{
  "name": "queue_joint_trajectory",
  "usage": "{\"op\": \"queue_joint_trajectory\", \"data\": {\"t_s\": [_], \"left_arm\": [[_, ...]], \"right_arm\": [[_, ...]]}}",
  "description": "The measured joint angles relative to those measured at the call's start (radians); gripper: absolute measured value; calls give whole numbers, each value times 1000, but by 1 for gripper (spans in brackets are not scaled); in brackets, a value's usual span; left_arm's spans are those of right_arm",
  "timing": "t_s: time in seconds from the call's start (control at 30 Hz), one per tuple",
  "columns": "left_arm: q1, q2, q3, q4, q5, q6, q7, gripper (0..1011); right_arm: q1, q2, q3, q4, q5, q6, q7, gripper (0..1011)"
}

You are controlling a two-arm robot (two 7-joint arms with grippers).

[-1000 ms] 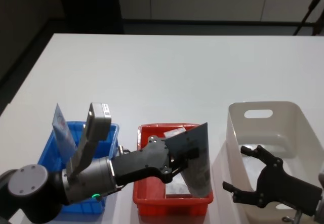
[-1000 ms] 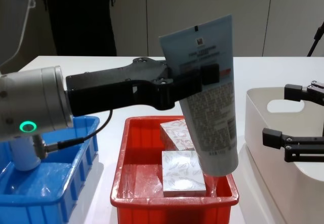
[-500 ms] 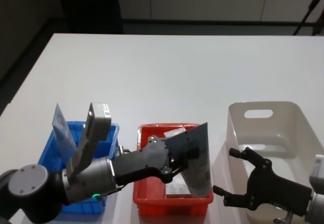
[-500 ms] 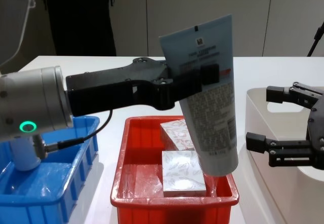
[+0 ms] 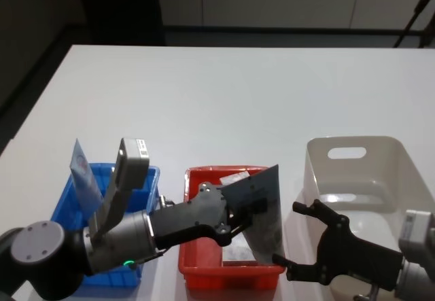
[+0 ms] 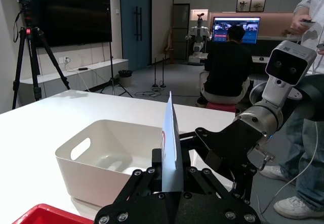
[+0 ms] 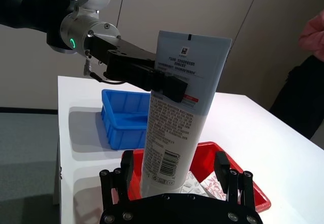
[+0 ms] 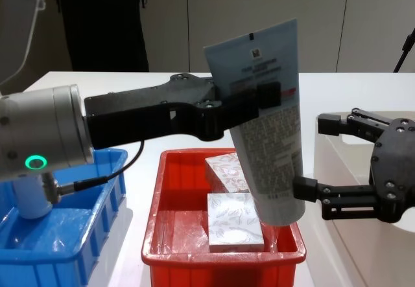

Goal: Bimanual collaborative sorting of washing and personal care products

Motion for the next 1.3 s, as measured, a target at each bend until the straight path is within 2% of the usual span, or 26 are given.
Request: {"op": "queue_joint_trajectory", "data": {"t_s": [0.77, 1.3], "left_arm": [[0, 0, 0, 0, 0, 0, 0, 193], [0, 0, 0, 0, 0, 0, 0, 194]], "right_arm": [[68, -51, -51, 59, -46, 2, -15, 1001], [101, -74, -86, 89, -58, -3, -3, 1001]]}}
